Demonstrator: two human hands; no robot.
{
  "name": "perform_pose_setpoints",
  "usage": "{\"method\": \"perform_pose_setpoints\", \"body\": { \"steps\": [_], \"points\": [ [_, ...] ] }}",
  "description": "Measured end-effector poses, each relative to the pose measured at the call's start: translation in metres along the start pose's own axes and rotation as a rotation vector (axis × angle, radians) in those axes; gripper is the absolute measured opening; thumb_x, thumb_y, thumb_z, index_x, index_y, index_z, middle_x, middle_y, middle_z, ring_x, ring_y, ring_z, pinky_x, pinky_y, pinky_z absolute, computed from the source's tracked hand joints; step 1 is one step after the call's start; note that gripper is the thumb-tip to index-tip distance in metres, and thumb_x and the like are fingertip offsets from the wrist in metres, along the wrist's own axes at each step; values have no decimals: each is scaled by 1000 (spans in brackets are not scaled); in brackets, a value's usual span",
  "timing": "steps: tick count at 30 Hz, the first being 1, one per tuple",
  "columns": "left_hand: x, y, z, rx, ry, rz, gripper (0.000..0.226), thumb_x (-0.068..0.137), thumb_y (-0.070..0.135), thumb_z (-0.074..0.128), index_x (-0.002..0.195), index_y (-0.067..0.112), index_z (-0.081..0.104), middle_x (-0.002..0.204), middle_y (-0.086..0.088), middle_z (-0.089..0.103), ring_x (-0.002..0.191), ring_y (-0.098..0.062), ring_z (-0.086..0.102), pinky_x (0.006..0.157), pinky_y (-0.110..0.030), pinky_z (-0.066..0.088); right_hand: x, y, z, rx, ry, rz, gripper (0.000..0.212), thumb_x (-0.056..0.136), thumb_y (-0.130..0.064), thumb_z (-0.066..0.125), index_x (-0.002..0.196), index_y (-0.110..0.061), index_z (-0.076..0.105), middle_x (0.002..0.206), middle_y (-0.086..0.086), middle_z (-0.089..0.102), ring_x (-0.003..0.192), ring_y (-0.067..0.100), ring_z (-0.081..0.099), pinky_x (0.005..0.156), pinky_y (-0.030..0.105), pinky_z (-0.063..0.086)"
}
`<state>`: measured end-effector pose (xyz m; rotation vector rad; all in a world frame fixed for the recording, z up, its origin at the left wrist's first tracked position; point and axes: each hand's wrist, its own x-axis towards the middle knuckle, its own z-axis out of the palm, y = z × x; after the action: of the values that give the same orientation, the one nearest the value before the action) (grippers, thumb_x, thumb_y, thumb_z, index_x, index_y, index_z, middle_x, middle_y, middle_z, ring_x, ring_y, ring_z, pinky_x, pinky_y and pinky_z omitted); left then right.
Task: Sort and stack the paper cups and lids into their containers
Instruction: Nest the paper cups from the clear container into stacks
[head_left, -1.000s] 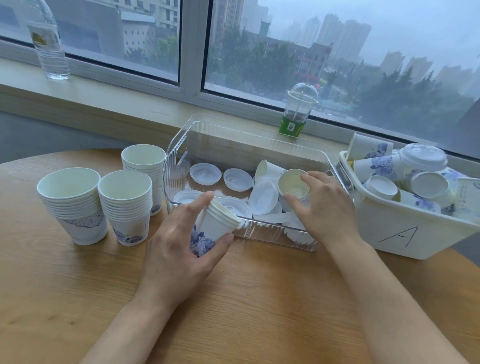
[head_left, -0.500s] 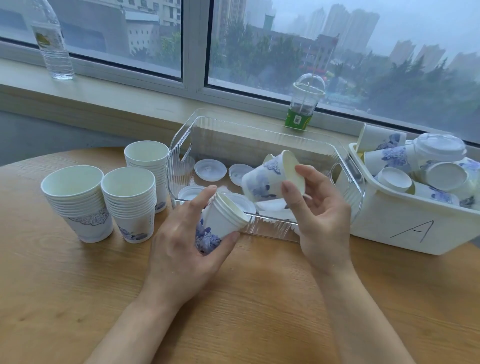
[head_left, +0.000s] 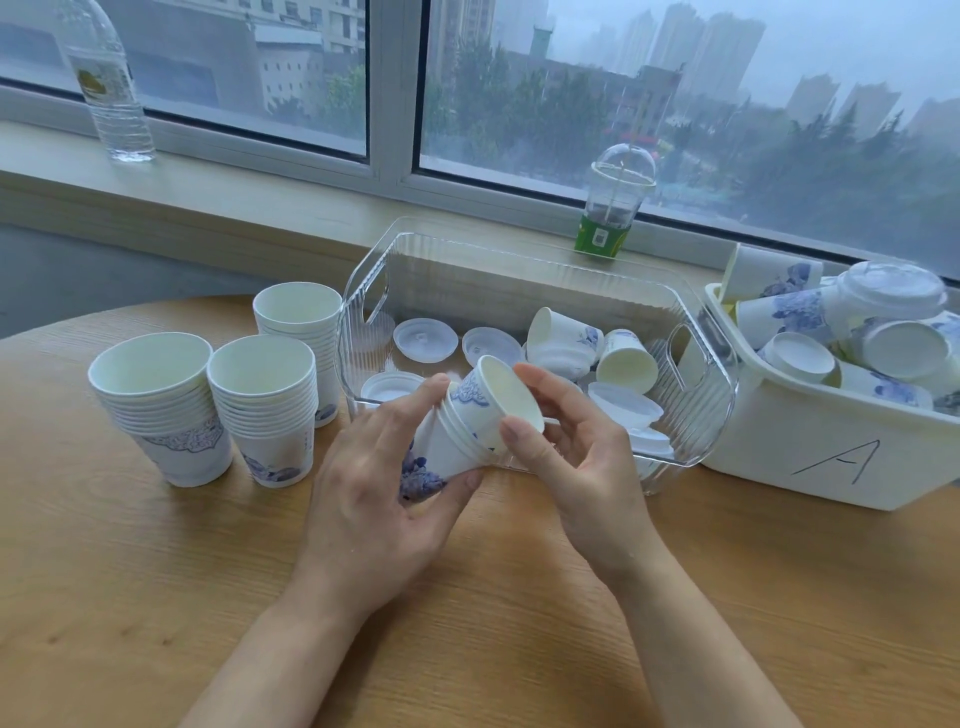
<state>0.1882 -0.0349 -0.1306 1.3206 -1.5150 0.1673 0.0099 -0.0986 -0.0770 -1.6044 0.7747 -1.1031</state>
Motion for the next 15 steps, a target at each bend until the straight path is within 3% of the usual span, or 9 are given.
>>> {"method": "perform_pose_setpoints", "body": {
  "steps": [3,5,11,15],
  "points": [
    [-1,-1,1,7,1,8,73,88,40,78,151,13,52,138,8,62,118,-20,65,95,-48,54,1,2,1,-48,-9,-28,56,81,-46,80,134,-31,66,122,2,72,114,29,69,99,56,55],
    [-1,-2,2,9,-3,10,74,89,40,77,152,14,50,142,8,61,120,-19,64,97,-47,53,1,3,1,-82,-17,-39,53,82,-46,80,132,-35,67,123,0,71,116,30,67,98,62,53],
    [0,-1,1,1,5,32,75,91,43,75,156,18,45,144,17,55,120,-16,63,99,-41,52,-1,4,4,-128,-28,-37,60,81,-46,80,137,-32,63,124,-9,69,107,21,66,91,51,57],
    [0,0,0,-24,-1,38,76,91,42,76,157,22,42,143,11,59,121,-18,64,99,-42,54,-1,5,4,-138,-33,-48,61,83,-44,80,139,-36,57,130,-9,69,101,22,66,90,56,56]
  ]
}}
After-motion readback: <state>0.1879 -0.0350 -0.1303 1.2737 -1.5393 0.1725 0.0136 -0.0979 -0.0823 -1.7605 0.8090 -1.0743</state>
